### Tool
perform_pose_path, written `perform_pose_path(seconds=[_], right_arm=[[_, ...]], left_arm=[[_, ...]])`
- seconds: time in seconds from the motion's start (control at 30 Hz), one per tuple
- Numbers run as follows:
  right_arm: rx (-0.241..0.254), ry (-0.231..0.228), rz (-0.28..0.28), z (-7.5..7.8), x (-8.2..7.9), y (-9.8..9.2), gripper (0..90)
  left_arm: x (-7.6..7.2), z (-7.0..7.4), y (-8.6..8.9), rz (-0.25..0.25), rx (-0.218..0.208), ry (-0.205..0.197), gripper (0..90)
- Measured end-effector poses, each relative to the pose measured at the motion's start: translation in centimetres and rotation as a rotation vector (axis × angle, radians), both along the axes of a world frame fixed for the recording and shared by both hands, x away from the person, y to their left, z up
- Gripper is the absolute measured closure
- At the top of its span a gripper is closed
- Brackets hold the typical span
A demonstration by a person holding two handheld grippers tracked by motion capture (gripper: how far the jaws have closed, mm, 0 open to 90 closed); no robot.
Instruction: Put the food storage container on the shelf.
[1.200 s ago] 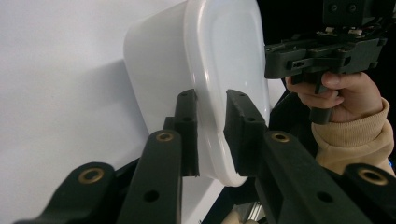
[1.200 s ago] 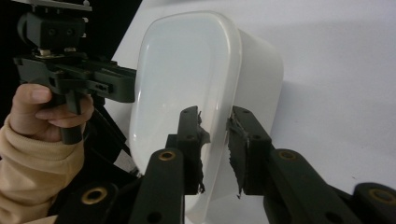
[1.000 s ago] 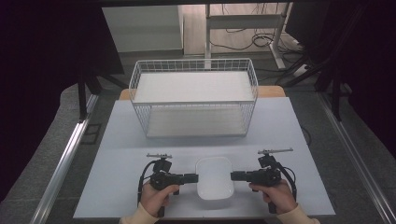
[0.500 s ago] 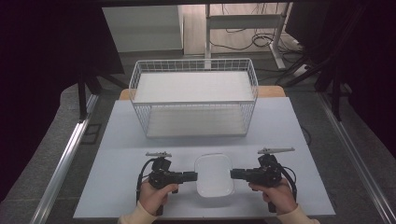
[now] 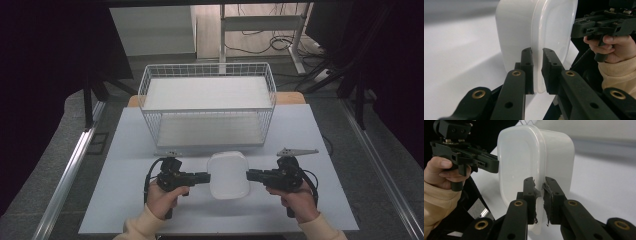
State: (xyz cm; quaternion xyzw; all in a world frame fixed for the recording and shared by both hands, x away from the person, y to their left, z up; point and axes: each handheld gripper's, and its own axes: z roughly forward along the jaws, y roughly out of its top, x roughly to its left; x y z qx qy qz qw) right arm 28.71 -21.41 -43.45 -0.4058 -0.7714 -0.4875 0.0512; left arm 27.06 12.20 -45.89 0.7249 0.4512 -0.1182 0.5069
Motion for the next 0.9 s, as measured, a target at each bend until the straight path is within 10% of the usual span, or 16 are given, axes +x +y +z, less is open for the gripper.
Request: perform_pose_path(seconds=[0.9], right_arm=[[-0.007,-0.125,0.015,6.3,3.5,2.1,80.0]], left_arm=[[3.3,6.5,1.8,0.021,0.035,-0.117,80.2]])
